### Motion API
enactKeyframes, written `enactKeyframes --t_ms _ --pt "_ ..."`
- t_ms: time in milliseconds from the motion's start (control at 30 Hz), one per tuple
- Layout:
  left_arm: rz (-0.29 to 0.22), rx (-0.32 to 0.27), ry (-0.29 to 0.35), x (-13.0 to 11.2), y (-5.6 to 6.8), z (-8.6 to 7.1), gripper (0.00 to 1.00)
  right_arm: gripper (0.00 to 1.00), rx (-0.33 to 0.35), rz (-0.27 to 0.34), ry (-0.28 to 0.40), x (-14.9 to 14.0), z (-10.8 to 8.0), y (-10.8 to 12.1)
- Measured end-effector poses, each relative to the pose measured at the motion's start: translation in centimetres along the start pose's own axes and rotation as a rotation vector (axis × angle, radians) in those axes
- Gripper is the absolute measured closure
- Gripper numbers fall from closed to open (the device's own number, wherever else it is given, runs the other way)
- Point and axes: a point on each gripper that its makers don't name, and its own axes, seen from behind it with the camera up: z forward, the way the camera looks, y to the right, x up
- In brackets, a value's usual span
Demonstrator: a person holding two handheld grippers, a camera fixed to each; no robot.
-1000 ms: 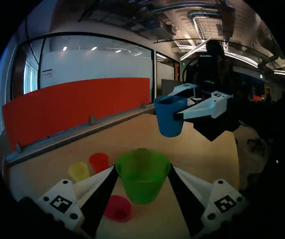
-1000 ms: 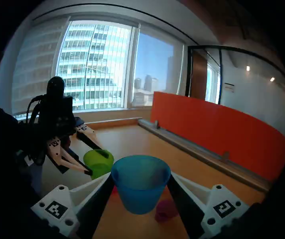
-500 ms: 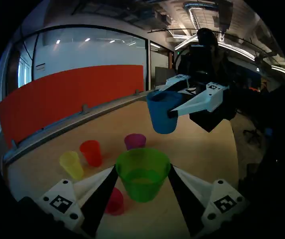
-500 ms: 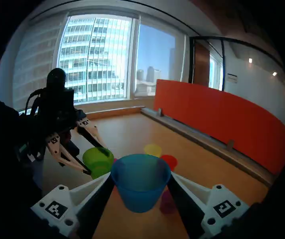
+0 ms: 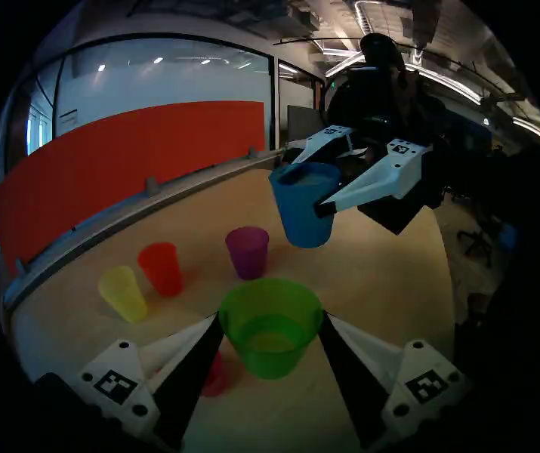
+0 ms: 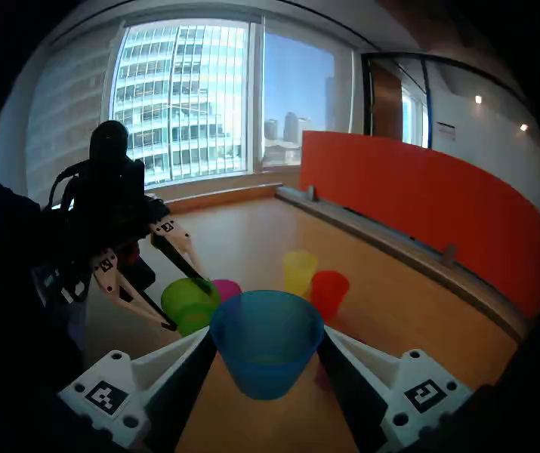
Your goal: Pour water
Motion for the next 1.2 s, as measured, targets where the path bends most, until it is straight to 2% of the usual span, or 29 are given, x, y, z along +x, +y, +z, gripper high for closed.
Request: enactKeyframes --t_ms 400,1200 --pt "0.018 -0.029 -0.060 -1.9 0.9 0.9 0.13 0.08 -0.005 -0.024 -0.068 -3.3 1.1 0.4" --pt "0.033 -0.063 -0.152 -4.8 1.7 2.0 0.12 0.08 0.012 -0.035 -0.188 -9.5 2.8 0.1"
